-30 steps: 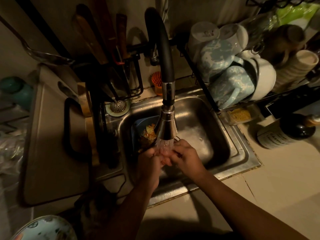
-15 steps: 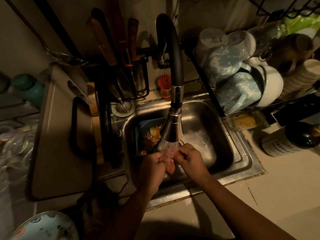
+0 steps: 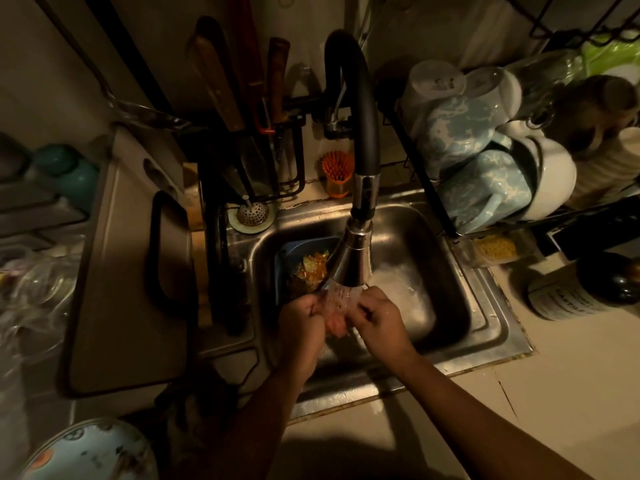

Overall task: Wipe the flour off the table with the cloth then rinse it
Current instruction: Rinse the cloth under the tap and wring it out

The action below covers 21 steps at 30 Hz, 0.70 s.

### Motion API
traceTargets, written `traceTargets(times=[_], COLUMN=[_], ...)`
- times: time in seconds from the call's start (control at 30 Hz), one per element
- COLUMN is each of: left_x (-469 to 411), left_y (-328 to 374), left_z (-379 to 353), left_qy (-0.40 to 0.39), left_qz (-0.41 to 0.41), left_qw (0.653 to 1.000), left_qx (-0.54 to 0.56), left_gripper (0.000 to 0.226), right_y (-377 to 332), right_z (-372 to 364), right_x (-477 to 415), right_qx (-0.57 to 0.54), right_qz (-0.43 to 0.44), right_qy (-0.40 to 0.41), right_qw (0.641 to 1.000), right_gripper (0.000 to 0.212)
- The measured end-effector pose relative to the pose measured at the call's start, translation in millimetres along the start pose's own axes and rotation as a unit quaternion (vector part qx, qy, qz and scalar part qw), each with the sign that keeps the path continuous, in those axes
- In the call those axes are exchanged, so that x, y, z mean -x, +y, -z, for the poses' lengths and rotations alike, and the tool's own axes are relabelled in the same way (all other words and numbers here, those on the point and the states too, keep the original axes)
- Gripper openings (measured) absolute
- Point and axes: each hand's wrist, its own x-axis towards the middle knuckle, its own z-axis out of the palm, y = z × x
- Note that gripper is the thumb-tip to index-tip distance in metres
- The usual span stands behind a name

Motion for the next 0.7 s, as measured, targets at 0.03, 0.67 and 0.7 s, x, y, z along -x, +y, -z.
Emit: traceTargets(times=[0.03, 0.67, 0.7], left_x=[-5.8, 0.9, 2.3], left_y=[-1.3, -1.6, -0.4], left_z=[1.4, 1.3, 2.9], left_qy=[0.018, -0.06, -0.093], left_qz=[0.007, 0.007, -0.001], left_qw=[1.0, 0.988, 0.984], left_qx=[0.015, 0.143, 0.149], left_gripper=[0.028, 0.023, 0.025], right_y=[-2.1, 12.1, 12.3], right_z=[-2.3, 0.6, -0.8], right_x=[6.1, -2.1, -2.0], right_qx=[-0.014, -0.193, -0.264], right_qz=[0.005, -0.123, -0.164], right_qy=[-0.023, 0.003, 0.011], right_qw=[1.0, 0.973, 0.95], right_gripper=[0.032, 0.016, 0.018])
